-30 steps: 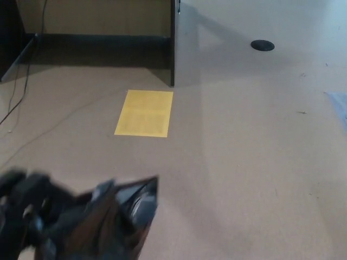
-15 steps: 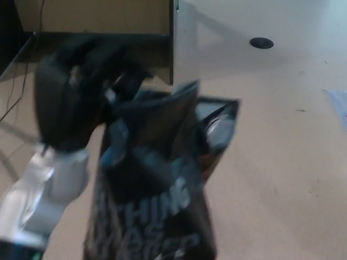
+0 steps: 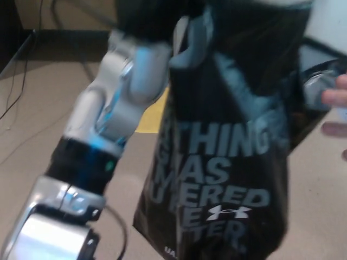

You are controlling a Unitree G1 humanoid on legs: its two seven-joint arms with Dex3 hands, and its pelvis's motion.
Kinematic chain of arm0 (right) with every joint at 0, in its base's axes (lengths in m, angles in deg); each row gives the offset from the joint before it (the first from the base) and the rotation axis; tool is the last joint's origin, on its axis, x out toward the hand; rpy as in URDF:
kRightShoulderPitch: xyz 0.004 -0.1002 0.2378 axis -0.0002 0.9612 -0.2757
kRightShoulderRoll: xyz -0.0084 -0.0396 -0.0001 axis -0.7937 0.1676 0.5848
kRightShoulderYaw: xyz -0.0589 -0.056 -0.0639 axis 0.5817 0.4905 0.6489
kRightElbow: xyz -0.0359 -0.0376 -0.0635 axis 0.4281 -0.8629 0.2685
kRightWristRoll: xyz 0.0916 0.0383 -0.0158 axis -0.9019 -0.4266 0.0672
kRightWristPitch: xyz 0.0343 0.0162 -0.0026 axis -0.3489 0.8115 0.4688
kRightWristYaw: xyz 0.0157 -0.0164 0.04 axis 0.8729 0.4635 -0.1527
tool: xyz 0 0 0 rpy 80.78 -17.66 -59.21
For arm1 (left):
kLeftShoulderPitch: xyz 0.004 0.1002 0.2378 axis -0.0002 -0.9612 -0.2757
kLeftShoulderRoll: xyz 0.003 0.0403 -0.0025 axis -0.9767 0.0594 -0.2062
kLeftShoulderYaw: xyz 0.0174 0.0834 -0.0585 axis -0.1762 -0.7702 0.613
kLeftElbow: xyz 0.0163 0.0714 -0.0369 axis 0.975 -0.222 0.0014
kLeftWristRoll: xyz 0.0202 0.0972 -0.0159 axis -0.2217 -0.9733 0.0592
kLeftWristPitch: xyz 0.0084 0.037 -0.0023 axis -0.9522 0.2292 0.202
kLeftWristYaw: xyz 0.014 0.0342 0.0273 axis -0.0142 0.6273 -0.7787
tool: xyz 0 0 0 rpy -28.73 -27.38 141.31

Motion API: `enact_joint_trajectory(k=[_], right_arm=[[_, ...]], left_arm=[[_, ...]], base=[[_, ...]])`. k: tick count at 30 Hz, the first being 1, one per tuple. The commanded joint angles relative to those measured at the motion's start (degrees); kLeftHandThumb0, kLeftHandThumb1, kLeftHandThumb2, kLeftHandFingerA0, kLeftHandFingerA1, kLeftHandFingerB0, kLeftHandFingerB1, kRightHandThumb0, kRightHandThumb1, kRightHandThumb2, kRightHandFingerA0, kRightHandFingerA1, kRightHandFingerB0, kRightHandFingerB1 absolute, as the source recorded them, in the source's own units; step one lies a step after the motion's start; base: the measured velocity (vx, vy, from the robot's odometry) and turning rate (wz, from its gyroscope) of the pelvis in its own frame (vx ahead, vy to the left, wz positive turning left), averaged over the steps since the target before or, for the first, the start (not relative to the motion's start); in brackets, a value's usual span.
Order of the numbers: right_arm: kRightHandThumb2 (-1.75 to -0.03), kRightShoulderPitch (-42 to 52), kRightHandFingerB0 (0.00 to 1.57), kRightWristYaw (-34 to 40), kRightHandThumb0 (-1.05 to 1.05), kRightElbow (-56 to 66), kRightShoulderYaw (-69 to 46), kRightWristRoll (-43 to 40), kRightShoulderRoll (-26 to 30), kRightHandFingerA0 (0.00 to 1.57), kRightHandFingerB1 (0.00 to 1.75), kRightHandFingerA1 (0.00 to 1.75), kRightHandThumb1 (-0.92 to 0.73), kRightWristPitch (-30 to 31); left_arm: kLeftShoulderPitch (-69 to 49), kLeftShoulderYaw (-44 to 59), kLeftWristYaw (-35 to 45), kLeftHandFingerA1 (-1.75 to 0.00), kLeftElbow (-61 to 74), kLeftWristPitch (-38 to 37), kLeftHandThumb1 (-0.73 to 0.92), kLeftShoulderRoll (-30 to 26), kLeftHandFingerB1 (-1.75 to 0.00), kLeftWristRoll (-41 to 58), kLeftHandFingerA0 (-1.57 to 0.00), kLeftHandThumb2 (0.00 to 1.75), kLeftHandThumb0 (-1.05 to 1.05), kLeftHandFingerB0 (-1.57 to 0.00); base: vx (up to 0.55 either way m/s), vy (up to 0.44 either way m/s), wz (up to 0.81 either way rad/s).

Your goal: A person is holding a plastic bag and the robot extends its left hand to grab the bag by hooking its thumb into the holes at the top and brings its hand down by its side. Then it extends its arm again to hand the plastic bag back to the person.

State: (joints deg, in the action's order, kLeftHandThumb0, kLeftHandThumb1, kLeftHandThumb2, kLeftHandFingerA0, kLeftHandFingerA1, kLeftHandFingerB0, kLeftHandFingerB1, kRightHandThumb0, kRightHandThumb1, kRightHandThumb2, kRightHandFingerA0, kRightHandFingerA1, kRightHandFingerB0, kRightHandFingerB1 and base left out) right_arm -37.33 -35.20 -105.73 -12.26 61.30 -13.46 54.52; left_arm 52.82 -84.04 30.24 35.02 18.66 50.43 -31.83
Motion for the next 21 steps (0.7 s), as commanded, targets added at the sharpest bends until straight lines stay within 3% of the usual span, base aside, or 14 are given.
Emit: enact_joint_trajectory(k=[1, 21], right_arm=[[-0.6, 0.5, 0.54, -0.5, -0.27, -0.4, -0.5, -0.7, 0.9, 0.78, 0.41, 0.63, -0.69, 0.2], [-0.61, 1.2, 0.58, -0.5, -0.29, 0.3, -0.3, -0.2, 1.0, 0.78, 0.43, 0.61, -0.69, 0.9]], left_arm=[[2.3, 0.1, 3.0, -1.73, 2.1, 5.5, 0.77, 1.7, -1.45, 2.9, -0.9, 0.69, -0.13, -0.62], [3.2, -1.6, 3.1, -1.7, 6.7, 7.0, 0.78, 2.6, -1.42, 2.7, -0.88, 0.7, -0.16, -0.63]], base=[[0.0, 0.0, 0.0], [0.0, 0.0, 0.0]])
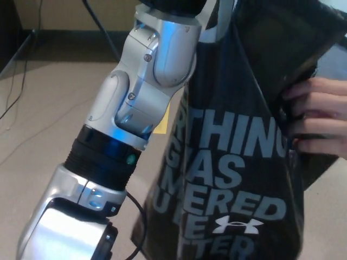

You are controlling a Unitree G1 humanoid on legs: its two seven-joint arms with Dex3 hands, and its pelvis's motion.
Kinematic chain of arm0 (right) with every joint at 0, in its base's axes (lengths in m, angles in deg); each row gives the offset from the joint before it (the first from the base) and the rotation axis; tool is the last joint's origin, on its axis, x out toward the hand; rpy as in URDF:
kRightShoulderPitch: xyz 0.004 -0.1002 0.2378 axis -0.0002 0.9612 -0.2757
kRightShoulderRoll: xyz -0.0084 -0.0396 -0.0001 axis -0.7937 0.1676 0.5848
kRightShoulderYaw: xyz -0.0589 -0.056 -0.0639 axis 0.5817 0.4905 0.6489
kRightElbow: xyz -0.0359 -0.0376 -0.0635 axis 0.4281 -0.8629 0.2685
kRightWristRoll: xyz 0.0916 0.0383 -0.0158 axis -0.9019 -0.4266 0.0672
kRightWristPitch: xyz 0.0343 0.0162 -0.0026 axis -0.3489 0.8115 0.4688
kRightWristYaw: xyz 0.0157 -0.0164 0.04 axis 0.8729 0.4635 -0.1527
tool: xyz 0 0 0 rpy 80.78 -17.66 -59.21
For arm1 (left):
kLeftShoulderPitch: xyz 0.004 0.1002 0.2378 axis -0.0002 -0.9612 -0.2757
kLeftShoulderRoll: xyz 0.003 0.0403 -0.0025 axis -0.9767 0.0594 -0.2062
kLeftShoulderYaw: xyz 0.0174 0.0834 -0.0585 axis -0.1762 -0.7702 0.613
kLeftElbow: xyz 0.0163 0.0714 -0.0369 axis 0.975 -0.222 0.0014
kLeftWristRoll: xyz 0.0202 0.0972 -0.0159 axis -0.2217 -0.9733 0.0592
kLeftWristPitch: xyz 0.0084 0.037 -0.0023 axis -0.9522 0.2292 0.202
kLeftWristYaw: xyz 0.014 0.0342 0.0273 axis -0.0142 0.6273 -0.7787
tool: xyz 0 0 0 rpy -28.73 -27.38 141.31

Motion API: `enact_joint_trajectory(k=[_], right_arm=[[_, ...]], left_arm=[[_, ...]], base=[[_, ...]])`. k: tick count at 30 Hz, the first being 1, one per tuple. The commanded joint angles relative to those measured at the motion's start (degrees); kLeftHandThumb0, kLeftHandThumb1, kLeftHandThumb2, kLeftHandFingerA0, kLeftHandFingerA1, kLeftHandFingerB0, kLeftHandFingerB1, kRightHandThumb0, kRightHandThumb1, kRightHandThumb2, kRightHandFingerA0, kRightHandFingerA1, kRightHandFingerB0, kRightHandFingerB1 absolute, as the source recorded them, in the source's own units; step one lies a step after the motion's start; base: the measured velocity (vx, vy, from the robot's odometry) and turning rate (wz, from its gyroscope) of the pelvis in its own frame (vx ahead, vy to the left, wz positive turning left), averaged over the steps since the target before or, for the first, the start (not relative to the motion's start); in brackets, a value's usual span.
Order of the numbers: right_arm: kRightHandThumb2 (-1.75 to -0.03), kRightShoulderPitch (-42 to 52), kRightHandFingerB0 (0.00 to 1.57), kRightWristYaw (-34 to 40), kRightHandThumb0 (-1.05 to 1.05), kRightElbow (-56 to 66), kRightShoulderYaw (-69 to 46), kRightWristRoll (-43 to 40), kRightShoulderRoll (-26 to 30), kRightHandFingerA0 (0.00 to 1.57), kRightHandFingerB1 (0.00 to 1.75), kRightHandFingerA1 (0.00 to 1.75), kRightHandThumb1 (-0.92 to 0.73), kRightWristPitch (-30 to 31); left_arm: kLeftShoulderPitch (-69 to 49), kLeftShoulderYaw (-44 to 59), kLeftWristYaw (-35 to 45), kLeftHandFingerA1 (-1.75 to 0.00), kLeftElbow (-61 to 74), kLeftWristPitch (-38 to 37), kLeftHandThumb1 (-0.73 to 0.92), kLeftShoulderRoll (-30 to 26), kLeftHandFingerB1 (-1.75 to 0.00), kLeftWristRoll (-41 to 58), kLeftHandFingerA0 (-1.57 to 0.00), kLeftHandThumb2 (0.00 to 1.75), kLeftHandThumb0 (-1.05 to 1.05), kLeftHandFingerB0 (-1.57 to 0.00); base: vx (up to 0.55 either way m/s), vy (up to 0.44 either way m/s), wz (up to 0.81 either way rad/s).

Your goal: A person is holding a plastic bag and the robot extends its left hand to grab the bag by hooking its thumb into the holes at the top and brings its hand down by its side. Then it extends its arm again to hand the plastic bag back to the person.

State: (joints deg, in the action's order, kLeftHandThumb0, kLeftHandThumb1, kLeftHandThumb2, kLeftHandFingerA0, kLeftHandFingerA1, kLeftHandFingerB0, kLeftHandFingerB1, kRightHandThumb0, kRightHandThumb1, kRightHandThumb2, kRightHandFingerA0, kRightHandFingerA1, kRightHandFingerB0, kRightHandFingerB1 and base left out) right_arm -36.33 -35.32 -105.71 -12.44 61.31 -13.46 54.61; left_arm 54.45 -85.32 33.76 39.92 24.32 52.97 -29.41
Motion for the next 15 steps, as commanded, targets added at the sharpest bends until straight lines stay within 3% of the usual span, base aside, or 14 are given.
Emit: enact_joint_trajectory(k=[1, 3, 7, 8, 9, 15], right_arm=[[-0.61, 0.2, 0.58, -0.5, -0.29, 0.3, -0.1, -0.2, 0.9, 0.78, 0.43, 0.61, -0.69, 0.9], [-0.61, 0.1, 0.58, -0.7, -0.29, 0.3, -0.1, -0.4, 0.9, 0.78, 0.43, 0.62, -0.69, 0.9], [-0.61, 0.1, 0.59, -0.9, -0.29, 0.1, -0.4, -0.7, 0.9, 0.78, 0.43, 0.64, -0.69, 0.4], [-0.61, 0.0, 0.59, -0.8, -0.29, 0.2, -0.3, -0.5, 1.0, 0.78, 0.43, 0.63, -0.69, 0.5], [-0.61, -0.1, 0.59, -0.7, -0.29, 0.1, -0.3, -0.4, 0.9, 0.78, 0.43, 0.61, -0.69, 0.6], [-0.6, -0.6, 0.59, -0.5, -0.28, -0.2, -0.1, -0.1, 0.9, 0.8, 0.43, 0.67, -0.69, 0.8]], left_arm=[[1.4, -0.3, -0.2, -1.68, 2.0, 1.3, 0.75, 0.2, -1.41, 0.7, -0.97, 0.72, -0.05, -0.65], [1.3, -0.4, -0.2, -1.71, 2.2, 1.1, 0.78, 0.3, -1.45, 1.0, -0.88, 0.72, -0.13, -0.61], [1.0, -0.8, -0.5, -1.71, 2.4, 1.1, 0.78, -0.1, -1.42, 0.4, -0.89, 0.68, -0.14, -0.63], [1.2, -0.8, -0.6, -1.7, 2.4, 1.0, 0.77, -0.2, -1.42, 0.4, -0.96, 0.69, -0.05, -0.68], [1.1, -0.8, -0.7, -1.71, 2.3, 1.0, 0.78, -0.3, -1.41, 0.4, -0.9, 0.68, -0.15, -0.64], [0.4, -0.7, -0.6, -1.73, 2.6, 0.8, 0.78, -0.6, -1.41, 0.5, -0.91, 0.67, -0.16, -0.64]], base=[[0.0, 0.0, 0.0], [0.0, 0.0, 0.0], [0.0, 0.0, 0.0], [0.0, 0.0, 0.0], [0.0, 0.0, 0.0], [0.0, 0.0, 0.0]])
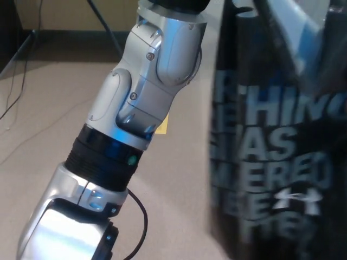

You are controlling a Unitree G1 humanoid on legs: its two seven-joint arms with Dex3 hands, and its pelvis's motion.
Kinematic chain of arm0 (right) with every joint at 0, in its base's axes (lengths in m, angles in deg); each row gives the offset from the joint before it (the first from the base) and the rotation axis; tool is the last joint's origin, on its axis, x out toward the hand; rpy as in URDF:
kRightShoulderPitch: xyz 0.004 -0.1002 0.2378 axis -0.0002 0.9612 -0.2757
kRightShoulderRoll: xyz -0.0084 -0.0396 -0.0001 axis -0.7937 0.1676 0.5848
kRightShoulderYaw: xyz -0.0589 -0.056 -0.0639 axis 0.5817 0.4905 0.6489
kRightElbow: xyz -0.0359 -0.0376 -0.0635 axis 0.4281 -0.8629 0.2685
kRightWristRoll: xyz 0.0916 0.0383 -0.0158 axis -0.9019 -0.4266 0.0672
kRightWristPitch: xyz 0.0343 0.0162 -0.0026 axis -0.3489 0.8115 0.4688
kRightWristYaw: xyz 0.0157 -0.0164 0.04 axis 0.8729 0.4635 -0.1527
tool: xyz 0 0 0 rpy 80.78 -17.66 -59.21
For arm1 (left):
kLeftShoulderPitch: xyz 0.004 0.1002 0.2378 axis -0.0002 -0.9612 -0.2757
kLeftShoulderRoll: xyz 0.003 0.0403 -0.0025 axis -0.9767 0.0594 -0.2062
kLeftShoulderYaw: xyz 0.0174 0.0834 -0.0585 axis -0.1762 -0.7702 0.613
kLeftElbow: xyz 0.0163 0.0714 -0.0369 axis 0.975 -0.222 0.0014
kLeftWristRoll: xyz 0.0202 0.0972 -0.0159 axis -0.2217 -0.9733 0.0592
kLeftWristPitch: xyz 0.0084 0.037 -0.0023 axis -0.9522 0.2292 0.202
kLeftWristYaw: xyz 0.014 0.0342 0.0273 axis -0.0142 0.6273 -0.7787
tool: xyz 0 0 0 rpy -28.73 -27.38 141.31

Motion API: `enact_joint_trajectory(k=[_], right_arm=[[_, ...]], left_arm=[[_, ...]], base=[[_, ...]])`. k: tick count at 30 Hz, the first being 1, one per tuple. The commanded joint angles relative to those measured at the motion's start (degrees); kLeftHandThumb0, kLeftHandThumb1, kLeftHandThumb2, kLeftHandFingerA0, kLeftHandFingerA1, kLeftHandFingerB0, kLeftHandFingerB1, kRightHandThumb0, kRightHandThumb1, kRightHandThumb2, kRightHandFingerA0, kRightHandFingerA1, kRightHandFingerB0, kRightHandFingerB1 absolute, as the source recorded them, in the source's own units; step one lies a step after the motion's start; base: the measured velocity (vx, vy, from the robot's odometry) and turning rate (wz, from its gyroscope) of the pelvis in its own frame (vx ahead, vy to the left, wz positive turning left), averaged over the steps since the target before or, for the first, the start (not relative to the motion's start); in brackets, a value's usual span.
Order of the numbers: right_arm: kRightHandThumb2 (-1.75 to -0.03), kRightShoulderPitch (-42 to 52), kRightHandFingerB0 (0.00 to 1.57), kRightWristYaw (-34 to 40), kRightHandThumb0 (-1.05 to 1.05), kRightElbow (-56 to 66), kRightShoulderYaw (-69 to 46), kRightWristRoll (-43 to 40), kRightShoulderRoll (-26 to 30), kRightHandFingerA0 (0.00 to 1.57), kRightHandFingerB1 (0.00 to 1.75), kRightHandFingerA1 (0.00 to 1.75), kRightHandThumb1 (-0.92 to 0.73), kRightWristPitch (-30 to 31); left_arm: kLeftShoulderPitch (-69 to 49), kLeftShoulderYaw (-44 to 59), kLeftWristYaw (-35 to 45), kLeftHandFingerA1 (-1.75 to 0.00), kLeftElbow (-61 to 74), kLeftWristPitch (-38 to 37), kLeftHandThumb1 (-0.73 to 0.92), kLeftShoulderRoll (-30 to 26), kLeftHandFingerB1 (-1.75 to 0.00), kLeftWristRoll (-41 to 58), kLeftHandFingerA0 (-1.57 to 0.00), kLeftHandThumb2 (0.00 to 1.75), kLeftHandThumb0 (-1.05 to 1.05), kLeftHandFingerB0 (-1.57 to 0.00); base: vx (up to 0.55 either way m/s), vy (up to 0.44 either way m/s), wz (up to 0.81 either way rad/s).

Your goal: A person is holding a plastic bag and the robot extends its left hand to grab the bag by hooking its thumb into the holes at the top and brings its hand down by its side. Then it extends its arm again to hand the plastic bag back to the person.

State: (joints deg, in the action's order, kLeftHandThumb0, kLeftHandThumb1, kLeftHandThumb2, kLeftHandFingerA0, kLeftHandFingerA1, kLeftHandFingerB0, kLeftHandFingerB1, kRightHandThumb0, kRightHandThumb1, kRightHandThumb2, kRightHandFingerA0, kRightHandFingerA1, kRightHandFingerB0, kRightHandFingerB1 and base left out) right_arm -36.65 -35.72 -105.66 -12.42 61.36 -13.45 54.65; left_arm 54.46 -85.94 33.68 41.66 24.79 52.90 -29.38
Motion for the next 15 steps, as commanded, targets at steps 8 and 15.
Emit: enact_joint_trajectory(k=[8, 15], right_arm=[[-0.6, -0.7, 0.57, 0.0, -0.28, -0.7, 0.0, -0.1, 0.9, 0.8, 0.43, 0.73, -0.68, 0.2], [-0.6, -0.7, 0.58, -0.2, -0.29, -0.8, -0.1, -0.4, 0.7, 0.8, 0.43, 0.77, -0.68, 0.2]], left_arm=[[-1.3, -0.1, 0.8, -1.73, 2.3, 3.0, 0.78, -0.7, -1.29, -0.1, -0.92, 0.68, -0.19, -0.66], [-8.1, -1.6, 19.4, -0.05, 11.7, 13.3, 0.46, -3.1, -0.06, 2.6, 0.0, 0.84, -0.8, 0.0]], base=[[0.0, 0.0, 0.0], [0.0, 0.0, 0.0]])
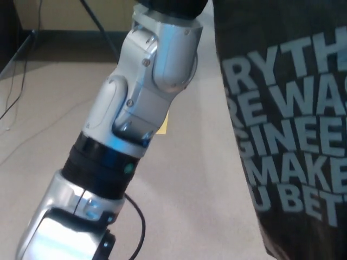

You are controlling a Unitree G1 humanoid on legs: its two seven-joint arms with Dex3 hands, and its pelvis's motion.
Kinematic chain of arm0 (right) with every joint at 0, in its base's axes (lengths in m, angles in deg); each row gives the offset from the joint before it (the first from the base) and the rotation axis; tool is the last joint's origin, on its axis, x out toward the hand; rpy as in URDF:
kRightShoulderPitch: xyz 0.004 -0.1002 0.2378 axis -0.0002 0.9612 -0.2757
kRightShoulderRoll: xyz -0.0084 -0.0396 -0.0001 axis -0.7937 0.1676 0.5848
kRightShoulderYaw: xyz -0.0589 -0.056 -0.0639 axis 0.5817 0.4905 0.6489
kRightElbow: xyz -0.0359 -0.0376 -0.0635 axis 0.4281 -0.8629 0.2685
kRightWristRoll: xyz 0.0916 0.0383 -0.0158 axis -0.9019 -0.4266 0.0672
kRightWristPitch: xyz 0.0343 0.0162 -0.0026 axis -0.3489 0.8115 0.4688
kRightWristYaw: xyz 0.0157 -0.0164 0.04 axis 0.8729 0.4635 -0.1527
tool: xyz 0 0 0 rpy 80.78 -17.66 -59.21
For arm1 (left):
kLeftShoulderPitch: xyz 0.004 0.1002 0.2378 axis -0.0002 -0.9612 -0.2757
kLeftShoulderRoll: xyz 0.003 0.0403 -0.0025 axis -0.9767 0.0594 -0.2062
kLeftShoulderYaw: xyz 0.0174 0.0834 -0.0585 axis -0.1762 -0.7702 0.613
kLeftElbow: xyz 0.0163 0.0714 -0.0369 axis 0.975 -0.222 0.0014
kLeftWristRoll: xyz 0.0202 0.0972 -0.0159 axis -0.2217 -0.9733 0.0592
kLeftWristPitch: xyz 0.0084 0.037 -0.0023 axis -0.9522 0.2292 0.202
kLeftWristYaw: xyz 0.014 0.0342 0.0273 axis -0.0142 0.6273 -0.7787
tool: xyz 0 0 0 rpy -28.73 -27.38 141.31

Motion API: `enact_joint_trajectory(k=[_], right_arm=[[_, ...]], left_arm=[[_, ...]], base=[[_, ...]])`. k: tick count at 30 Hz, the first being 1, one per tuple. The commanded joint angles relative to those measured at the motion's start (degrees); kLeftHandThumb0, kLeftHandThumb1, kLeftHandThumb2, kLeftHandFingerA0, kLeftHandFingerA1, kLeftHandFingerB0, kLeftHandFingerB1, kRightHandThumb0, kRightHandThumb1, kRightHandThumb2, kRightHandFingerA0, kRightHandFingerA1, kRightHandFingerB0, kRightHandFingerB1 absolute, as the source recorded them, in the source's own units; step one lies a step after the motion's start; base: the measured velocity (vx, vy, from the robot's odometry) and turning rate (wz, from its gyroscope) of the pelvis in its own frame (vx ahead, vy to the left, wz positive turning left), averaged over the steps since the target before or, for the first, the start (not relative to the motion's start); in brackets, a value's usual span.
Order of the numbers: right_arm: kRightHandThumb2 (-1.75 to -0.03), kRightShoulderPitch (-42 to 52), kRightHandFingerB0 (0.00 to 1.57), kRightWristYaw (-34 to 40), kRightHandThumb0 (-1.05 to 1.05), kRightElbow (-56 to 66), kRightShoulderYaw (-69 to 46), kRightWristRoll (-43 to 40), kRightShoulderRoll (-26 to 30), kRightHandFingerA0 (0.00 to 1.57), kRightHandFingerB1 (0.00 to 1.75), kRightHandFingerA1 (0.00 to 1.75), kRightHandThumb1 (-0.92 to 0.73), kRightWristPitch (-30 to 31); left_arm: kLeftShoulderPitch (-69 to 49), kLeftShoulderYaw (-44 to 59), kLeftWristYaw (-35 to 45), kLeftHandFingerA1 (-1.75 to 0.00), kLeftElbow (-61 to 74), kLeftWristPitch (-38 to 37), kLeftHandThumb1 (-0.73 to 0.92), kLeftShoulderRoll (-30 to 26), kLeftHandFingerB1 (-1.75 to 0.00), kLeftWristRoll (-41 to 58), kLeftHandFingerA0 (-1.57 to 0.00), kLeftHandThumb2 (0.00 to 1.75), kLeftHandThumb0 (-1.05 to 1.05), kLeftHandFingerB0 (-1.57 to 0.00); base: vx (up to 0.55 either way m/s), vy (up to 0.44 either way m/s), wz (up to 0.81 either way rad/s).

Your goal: A person is holding a plastic bag and the robot extends its left hand to grab the bag by hooking its thumb into the holes at the top and brings its hand down by its side. Then it extends its arm again to hand the plastic bag back to the person.

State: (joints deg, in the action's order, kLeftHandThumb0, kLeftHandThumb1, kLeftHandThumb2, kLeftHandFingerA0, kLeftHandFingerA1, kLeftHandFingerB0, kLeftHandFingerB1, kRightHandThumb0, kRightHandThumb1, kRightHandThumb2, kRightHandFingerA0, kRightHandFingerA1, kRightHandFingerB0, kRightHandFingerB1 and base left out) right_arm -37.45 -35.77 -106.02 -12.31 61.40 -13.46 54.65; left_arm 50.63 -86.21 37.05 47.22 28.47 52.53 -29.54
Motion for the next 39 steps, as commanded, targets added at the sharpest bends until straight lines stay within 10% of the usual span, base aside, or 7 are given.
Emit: enact_joint_trajectory(k=[1, 4, 5, 24, 25, 39], right_arm=[[-0.6, 0.0, 0.57, -0.2, -0.29, -0.5, -0.2, -0.4, 0.7, 0.79, 0.43, 0.77, -0.68, 0.3], [-0.6, 0.1, 0.59, 0.0, -0.29, -0.3, 0.2, 0.1, 0.9, 0.79, 0.43, 0.68, -0.69, 0.8], [-0.6, 0.2, 0.59, 0.1, -0.28, -0.4, 0.2, 0.1, 0.9, 0.79, 0.43, 0.69, -0.69, 0.7], [-0.6, 0.1, 0.57, 0.1, -0.28, -0.8, 1.2, 0.8, 1.4, 0.79, 0.43, 0.6, -0.7, 0.2], [-0.61, 0.2, 0.57, 0.2, -0.29, -0.6, 1.4, 1.1, 1.6, 0.79, 0.43, 0.58, -0.7, 0.5], [-0.6, 0.3, 0.55, -0.5, -0.27, -0.3, 0.7, -0.6, 0.9, 0.76, 0.42, 0.59, -0.68, 0.5]], left_arm=[[-4.6, -1.7, 18.4, 0.0, 7.0, 10.0, 0.45, -3.6, -0.02, 3.0, 0.0, 0.85, -0.81, 0.0], [-6.3, -2.9, 23.9, 0.0, 9.5, 10.1, 0.44, -6.8, 0.0, 2.9, 0.0, 0.86, -0.81, 0.0], [-6.7, -3.4, 24.8, 0.0, 10.1, 10.4, 0.51, -7.7, 0.0, 1.3, 0.0, 0.62, -0.96, 0.0], [-17.1, -1.5, 30.5, 0.0, 20.6, 13.2, 0.54, -12.7, 0.0, 3.5, 0.0, 0.59, -0.91, 0.0], [-19.9, -0.8, 30.2, 0.0, 22.1, 12.4, 0.47, -13.3, 0.0, 4.5, 0.0, 0.86, -0.83, 0.0], [-74.1, 12.1, 16.4, -0.29, 31.4, -12.3, 0.44, -18.0, -0.26, 13.7, -0.05, 0.54, -0.49, -0.07]], base=[[0.0, 0.0, 0.0], [0.0, 0.0, 0.0], [0.0, 0.0, 0.0], [0.0, 0.0, 0.0], [0.0, 0.0, 0.0], [0.0, 0.0, 0.0]])
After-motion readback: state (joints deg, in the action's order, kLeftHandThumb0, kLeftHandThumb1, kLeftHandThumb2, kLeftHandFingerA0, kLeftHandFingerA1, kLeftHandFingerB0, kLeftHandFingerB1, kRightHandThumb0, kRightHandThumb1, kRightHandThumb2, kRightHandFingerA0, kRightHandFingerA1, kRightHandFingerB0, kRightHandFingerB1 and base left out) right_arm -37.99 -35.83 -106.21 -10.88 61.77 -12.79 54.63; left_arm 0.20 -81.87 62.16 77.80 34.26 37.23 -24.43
